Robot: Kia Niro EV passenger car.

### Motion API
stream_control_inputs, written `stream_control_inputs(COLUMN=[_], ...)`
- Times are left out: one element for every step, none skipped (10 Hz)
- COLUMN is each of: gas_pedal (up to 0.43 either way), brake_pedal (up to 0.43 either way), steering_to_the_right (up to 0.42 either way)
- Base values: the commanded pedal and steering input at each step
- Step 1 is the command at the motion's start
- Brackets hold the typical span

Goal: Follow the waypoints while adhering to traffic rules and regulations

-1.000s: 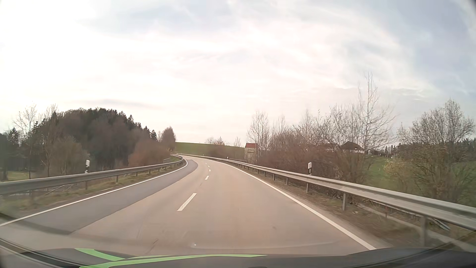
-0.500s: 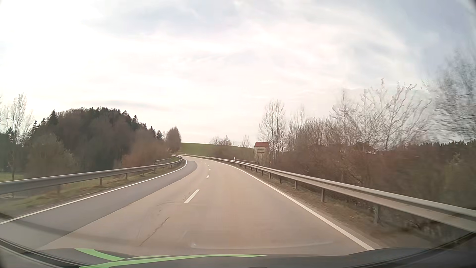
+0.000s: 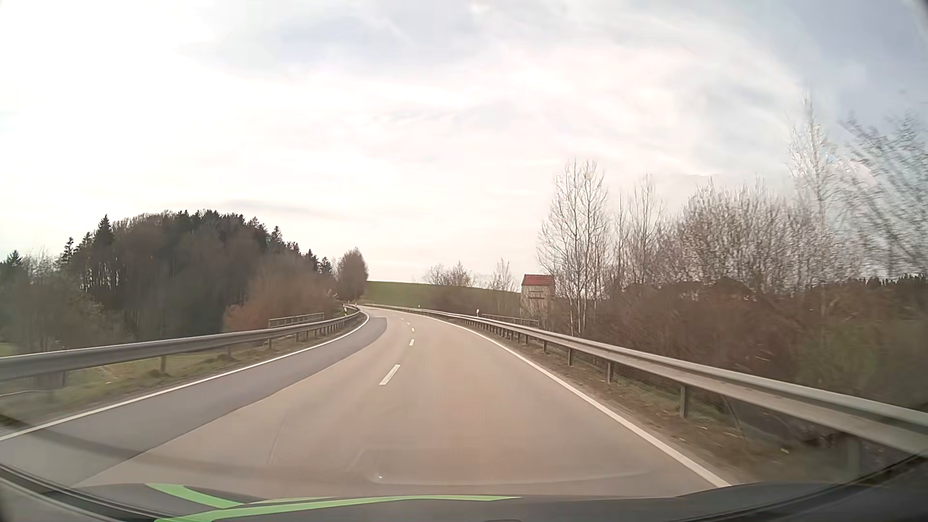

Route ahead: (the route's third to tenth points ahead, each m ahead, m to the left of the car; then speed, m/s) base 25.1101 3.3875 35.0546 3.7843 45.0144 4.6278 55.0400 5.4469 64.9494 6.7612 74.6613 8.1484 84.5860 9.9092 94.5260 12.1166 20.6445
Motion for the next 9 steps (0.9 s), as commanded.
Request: stream_control_inputs(gas_pedal=[0.240, 0.240, 0.240, 0.240, 0.240, 0.240, 0.240, 0.240, 0.240], brake_pedal=[0.000, 0.000, 0.000, 0.000, 0.000, 0.000, 0.000, 0.000, 0.000], steering_to_the_right=[-0.016, -0.016, -0.016, -0.015, -0.011, -0.010, -0.009, -0.009, -0.009])
